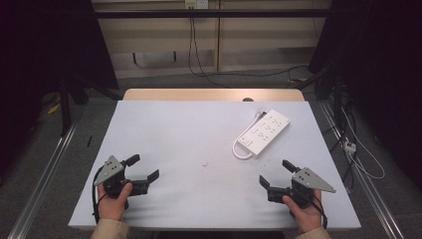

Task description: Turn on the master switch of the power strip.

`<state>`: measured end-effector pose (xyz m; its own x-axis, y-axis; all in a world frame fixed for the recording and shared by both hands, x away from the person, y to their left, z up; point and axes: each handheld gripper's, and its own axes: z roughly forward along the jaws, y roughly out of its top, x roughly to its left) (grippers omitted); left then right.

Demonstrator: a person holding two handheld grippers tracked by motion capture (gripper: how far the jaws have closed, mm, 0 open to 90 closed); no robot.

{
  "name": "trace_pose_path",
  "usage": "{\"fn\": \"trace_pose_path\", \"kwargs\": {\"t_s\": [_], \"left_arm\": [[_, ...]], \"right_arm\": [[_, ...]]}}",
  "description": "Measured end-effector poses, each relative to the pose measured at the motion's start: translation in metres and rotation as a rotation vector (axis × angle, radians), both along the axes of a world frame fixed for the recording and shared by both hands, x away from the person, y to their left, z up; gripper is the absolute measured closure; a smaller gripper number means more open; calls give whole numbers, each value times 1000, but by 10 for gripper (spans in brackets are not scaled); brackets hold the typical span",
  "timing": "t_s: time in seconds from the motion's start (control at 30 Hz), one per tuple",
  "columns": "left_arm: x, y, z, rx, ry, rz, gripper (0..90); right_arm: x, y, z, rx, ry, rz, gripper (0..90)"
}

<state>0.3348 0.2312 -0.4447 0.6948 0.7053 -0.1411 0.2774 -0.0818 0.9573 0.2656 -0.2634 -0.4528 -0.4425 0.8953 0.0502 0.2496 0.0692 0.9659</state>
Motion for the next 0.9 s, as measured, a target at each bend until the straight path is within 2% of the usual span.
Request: {"fn": "trace_pose_path", "kwargs": {"t_s": [0.5, 0.9], "left_arm": [[1, -2, 1, -3, 2, -12, 45], [1, -5, 1, 5, 1, -26, 45]], "right_arm": [[8, 1, 0, -8, 3, -8, 28], [32, 3, 2, -11, 5, -23, 59]]}}
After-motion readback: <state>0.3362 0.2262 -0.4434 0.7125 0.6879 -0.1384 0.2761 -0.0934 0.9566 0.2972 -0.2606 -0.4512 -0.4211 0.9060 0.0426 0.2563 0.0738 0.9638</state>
